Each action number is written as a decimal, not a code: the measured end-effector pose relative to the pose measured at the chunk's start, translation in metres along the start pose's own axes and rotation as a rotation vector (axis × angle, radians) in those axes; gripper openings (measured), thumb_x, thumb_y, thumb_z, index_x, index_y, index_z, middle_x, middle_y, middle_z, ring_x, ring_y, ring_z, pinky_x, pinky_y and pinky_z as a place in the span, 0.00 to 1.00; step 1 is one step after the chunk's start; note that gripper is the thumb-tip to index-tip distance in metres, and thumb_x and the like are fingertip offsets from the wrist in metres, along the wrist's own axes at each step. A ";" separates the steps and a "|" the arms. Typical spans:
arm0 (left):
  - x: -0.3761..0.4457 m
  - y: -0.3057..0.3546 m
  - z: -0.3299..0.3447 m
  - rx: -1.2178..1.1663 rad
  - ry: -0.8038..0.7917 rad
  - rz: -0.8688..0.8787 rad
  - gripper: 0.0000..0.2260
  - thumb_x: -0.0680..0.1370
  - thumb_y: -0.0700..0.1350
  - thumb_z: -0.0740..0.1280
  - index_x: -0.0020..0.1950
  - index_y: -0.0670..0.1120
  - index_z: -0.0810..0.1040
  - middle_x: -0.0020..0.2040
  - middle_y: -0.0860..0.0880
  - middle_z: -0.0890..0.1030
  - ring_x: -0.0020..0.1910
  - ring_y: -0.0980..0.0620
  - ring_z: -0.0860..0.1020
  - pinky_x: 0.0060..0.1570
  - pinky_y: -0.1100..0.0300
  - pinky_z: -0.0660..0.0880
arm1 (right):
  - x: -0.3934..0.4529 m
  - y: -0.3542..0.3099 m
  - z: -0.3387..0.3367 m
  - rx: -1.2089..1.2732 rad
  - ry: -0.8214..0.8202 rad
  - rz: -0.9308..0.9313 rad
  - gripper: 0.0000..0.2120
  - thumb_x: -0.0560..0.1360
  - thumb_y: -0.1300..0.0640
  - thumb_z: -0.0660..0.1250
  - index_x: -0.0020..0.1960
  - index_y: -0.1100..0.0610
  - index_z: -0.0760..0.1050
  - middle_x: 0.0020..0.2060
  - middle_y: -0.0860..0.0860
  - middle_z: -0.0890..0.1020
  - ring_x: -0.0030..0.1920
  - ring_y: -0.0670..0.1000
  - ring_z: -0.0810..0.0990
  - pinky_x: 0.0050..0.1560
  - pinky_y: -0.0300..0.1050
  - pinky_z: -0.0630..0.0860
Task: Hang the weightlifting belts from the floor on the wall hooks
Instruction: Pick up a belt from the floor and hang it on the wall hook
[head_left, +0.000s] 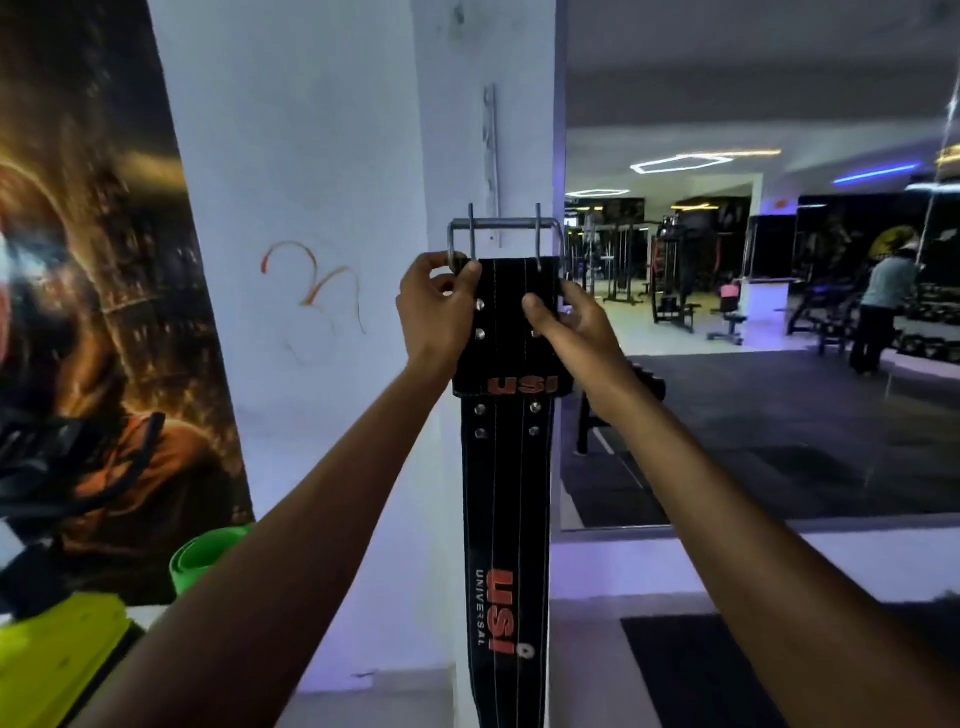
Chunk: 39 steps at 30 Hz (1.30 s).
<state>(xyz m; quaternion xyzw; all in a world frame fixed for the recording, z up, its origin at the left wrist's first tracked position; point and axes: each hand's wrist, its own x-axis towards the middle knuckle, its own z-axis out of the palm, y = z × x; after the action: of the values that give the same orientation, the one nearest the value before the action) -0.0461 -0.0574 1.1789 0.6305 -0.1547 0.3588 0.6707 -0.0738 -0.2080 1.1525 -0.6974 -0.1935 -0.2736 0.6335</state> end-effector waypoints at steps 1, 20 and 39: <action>0.002 0.009 -0.001 0.018 0.022 0.022 0.08 0.78 0.44 0.70 0.55 0.42 0.79 0.44 0.44 0.86 0.36 0.53 0.83 0.34 0.64 0.77 | -0.004 -0.003 -0.001 0.012 -0.046 -0.012 0.22 0.78 0.51 0.66 0.71 0.54 0.68 0.44 0.36 0.78 0.39 0.30 0.80 0.46 0.26 0.77; 0.000 0.070 0.035 -0.096 0.134 -0.028 0.06 0.79 0.43 0.70 0.54 0.43 0.79 0.39 0.47 0.84 0.35 0.49 0.81 0.27 0.63 0.76 | -0.153 0.135 -0.029 -0.026 -0.204 0.340 0.10 0.66 0.55 0.78 0.43 0.55 0.80 0.35 0.46 0.86 0.41 0.46 0.85 0.39 0.33 0.78; 0.009 0.057 0.035 -0.144 0.113 -0.087 0.05 0.78 0.43 0.71 0.52 0.43 0.78 0.38 0.45 0.84 0.29 0.52 0.79 0.31 0.60 0.78 | -0.151 0.140 -0.037 -0.080 -0.203 0.433 0.07 0.67 0.59 0.77 0.41 0.56 0.80 0.33 0.46 0.86 0.38 0.44 0.85 0.43 0.40 0.82</action>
<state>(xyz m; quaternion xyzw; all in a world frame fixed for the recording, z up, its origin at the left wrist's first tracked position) -0.0699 -0.0913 1.2325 0.5654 -0.1148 0.3522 0.7369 -0.1098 -0.2498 0.9507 -0.7712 -0.0910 -0.0673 0.6264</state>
